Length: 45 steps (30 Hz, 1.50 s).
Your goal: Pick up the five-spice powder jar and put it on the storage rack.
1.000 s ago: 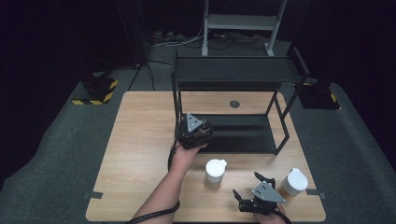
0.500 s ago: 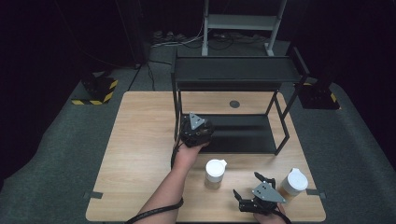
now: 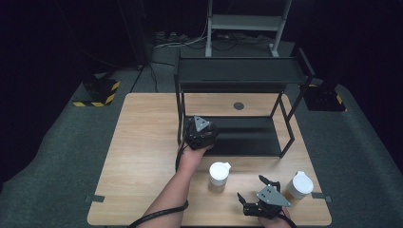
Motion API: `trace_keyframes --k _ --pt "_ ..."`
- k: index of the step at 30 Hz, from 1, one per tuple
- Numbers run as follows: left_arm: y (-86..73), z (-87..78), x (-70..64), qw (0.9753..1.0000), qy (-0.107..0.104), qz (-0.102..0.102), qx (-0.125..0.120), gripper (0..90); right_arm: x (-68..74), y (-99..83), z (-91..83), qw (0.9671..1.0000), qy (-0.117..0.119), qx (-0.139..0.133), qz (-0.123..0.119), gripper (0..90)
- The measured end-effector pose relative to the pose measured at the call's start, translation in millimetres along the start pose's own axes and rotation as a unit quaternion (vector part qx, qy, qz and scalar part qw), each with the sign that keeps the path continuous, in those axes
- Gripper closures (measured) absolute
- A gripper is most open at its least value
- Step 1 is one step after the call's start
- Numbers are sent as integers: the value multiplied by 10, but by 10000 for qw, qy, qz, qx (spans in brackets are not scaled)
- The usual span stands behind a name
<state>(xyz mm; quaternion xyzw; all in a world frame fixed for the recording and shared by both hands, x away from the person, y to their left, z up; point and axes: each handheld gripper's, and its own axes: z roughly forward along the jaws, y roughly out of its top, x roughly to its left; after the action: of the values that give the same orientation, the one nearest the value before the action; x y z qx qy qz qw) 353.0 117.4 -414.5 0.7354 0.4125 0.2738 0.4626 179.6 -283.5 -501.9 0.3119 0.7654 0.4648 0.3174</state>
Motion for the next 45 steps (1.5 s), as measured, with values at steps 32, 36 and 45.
trace_keyframes --k 32,36,45 --pt "-30 72 -17 9999 -26 -74 107 345 -6 -5 -2 10000 4 -14 16 0" --pt "-32 64 -4 9999 -33 -103 128 343 -5 -6 -3 10000 3 -15 13 0" --pt "-30 61 -2 9998 -29 -105 136 339 -7 -7 -3 10000 5 -19 19 0"
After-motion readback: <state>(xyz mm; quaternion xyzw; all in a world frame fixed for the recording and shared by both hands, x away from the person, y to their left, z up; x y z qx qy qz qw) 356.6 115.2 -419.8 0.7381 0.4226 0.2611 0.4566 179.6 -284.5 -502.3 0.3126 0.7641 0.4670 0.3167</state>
